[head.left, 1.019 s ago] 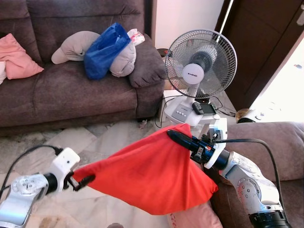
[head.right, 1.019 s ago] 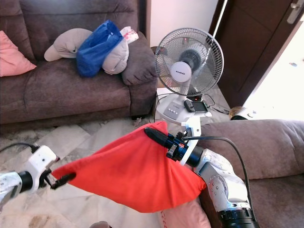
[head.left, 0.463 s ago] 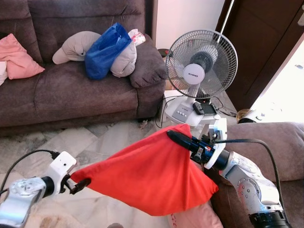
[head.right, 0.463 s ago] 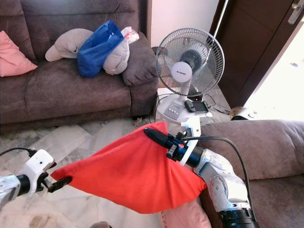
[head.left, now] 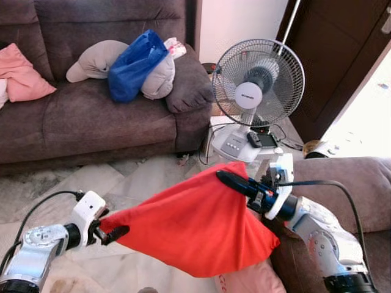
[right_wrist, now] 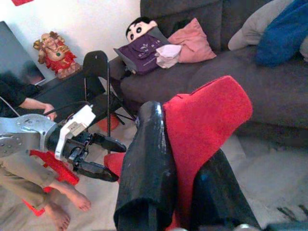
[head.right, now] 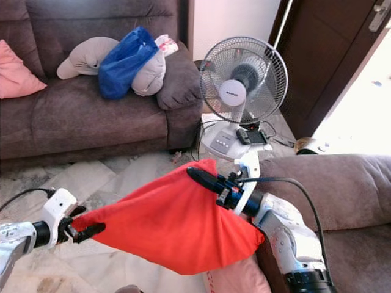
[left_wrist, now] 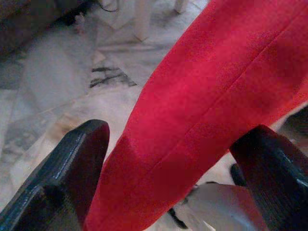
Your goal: Move the pillow to the sofa from floor
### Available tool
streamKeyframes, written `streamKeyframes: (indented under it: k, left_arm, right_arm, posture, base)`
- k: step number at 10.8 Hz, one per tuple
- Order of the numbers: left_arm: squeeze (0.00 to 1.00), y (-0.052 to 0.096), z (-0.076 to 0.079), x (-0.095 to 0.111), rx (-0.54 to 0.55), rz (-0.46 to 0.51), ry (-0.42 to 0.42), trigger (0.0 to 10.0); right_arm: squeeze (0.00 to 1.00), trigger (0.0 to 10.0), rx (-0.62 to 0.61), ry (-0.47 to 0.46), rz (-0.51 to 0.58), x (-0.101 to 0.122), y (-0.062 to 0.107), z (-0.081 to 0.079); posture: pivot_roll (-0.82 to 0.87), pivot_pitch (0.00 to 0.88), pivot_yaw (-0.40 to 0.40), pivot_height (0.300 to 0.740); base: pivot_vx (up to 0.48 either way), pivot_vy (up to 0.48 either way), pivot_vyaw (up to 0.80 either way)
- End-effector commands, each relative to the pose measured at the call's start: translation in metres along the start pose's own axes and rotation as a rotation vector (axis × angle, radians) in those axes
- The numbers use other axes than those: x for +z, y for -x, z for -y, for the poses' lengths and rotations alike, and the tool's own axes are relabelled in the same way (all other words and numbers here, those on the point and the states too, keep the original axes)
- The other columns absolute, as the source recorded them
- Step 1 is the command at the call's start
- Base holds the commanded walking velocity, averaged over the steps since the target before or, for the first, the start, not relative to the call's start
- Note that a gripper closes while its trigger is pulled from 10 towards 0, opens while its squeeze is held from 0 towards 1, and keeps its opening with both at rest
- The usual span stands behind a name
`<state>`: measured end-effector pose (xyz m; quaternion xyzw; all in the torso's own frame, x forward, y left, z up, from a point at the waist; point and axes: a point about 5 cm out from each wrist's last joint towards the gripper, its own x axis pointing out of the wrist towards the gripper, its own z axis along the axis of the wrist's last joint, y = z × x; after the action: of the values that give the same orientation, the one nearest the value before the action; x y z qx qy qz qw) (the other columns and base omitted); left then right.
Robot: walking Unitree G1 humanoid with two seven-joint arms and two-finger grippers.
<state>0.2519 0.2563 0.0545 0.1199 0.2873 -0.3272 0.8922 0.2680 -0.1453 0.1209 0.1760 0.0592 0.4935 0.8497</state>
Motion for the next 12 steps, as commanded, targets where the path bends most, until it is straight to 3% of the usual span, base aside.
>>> streamKeyframes:
  k: [1, 3, 4, 5, 12]
  left_arm:
    - [0.00, -0.003, 0.002, -0.001, -0.023, -0.016, 0.007, 10.0]
    - [0.00, -0.004, 0.004, -0.007, -0.063, -0.039, 0.033, 10.0]
    - [0.00, -0.006, 0.006, -0.010, -0.073, -0.040, 0.052, 3.1]
    - [0.00, -0.007, 0.008, -0.011, -0.088, -0.038, 0.066, 0.0]
    - [0.00, -0.013, 0.019, -0.013, -0.129, -0.020, 0.099, 0.0]
  right_arm:
    - [0.00, 10.0, 0.081, 0.098, 0.084, 0.028, -0.005, -0.011]
    - [0.00, 10.0, 0.082, 0.101, 0.080, 0.028, -0.003, -0.011]
    - [0.00, 10.0, 0.080, 0.103, 0.078, 0.028, -0.003, -0.010]
    - [0.00, 10.0, 0.080, 0.105, 0.078, 0.029, -0.003, -0.010]
    - [0.00, 10.0, 0.071, 0.115, 0.073, 0.029, -0.003, -0.008]
  posture:
    - [0.09, 0.000, -0.084, 0.740]
    - [0.08, 0.000, -0.084, 0.740]
    - [0.08, 0.000, -0.083, 0.740]
    - [0.07, 0.000, -0.084, 0.740]
    - [0.07, 0.000, -0.078, 0.740]
  base:
    - [0.000, 0.000, 0.00]
    - [0.000, 0.000, 0.00]
    - [0.000, 0.000, 0.00]
    - [0.000, 0.000, 0.00]
    - [0.000, 0.000, 0.00]
